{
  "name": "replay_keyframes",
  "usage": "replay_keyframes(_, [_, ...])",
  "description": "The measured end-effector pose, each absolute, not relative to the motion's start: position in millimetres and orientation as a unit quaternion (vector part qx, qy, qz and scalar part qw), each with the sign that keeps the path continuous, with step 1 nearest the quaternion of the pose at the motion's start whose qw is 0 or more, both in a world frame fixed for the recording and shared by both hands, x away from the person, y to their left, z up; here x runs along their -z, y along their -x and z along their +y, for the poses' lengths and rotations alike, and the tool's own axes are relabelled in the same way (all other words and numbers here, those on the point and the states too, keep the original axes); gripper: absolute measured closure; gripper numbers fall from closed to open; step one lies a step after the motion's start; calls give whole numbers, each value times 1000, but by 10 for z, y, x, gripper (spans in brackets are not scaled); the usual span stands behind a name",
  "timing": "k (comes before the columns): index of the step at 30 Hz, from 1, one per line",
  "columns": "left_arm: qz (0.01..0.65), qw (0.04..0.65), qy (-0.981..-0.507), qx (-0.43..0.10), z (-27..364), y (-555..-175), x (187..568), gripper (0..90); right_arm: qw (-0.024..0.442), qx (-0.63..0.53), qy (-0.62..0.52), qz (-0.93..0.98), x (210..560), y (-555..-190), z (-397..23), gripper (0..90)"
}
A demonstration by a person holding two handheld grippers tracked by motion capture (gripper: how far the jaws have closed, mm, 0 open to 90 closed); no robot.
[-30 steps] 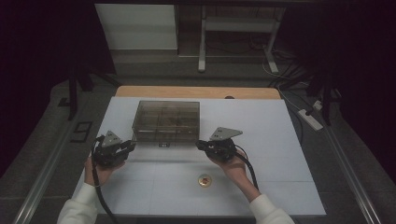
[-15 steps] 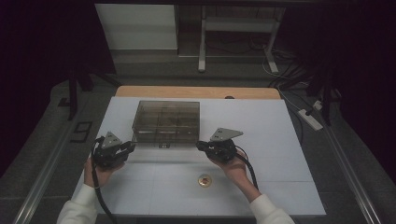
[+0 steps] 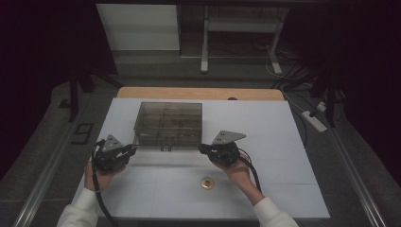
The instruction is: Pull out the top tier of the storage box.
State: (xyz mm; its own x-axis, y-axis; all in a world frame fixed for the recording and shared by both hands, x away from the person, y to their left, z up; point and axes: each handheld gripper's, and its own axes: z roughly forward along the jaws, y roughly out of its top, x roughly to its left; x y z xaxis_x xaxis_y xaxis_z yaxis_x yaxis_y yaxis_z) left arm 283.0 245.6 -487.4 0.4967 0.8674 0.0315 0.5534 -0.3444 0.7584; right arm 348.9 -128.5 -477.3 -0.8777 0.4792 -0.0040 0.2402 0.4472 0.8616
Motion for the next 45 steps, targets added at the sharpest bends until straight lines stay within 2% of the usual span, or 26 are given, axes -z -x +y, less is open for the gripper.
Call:
replay_keyframes(23, [449, 353, -790, -225, 2463, -2792, 4886, 749, 119, -479, -205, 845, 4782, -3454, -1297, 830])
replay_keyframes(36, [448, 353, -791, -223, 2472, -2738, 4890, 756, 137, -456, -193, 858, 4858, -3388, -1269, 843])
replay_keyframes(45, [447, 351, -792, -223, 2469, -2709, 4890, 759, 134, -455, -194, 859, 4853, -3363, -1272, 842])
